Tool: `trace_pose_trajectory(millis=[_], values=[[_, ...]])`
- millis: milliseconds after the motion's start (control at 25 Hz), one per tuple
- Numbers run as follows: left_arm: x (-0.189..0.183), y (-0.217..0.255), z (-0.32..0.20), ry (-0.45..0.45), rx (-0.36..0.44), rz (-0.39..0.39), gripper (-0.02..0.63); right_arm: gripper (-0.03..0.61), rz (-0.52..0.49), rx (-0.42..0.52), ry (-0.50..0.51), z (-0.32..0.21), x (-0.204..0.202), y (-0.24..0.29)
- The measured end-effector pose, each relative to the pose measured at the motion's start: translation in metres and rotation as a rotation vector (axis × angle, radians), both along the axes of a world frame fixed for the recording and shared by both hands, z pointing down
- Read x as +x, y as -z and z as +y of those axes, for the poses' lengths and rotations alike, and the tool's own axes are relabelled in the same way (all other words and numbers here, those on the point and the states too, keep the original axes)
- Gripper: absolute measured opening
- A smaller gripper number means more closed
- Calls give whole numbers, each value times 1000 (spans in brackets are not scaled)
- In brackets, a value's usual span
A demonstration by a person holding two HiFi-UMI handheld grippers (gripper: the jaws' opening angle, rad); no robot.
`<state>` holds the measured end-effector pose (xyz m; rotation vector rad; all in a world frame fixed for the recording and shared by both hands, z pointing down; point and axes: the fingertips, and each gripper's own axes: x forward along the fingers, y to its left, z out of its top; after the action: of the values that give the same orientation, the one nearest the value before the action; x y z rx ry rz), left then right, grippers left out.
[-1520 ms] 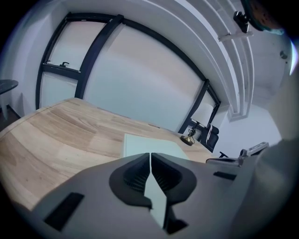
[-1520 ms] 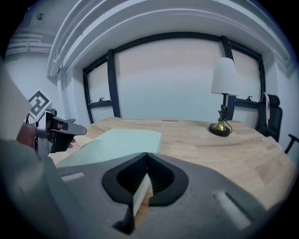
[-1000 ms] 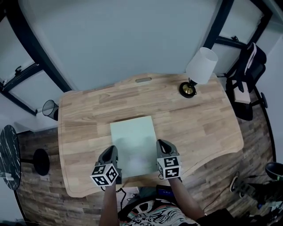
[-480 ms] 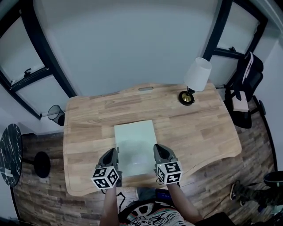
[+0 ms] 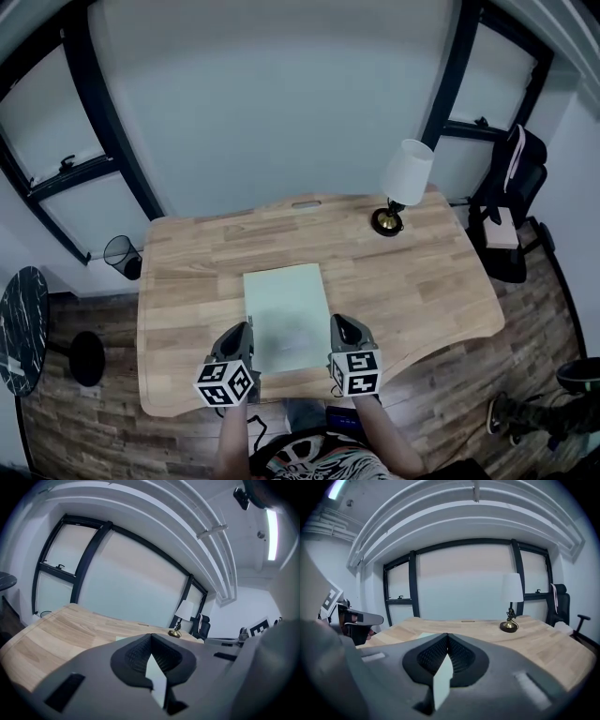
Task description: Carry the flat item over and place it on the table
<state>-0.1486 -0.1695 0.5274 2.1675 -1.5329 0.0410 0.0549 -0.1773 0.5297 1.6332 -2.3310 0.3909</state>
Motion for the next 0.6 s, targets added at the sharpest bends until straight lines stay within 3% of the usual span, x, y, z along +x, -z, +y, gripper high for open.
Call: trace_pose_trajectory(millis=[320,600], values=[[1,16,9,-18,18,121,6,5,-16,41,-19,12,3,10],[-4,14,8,3,17,14,6,5,-9,47,-20,14,5,12]])
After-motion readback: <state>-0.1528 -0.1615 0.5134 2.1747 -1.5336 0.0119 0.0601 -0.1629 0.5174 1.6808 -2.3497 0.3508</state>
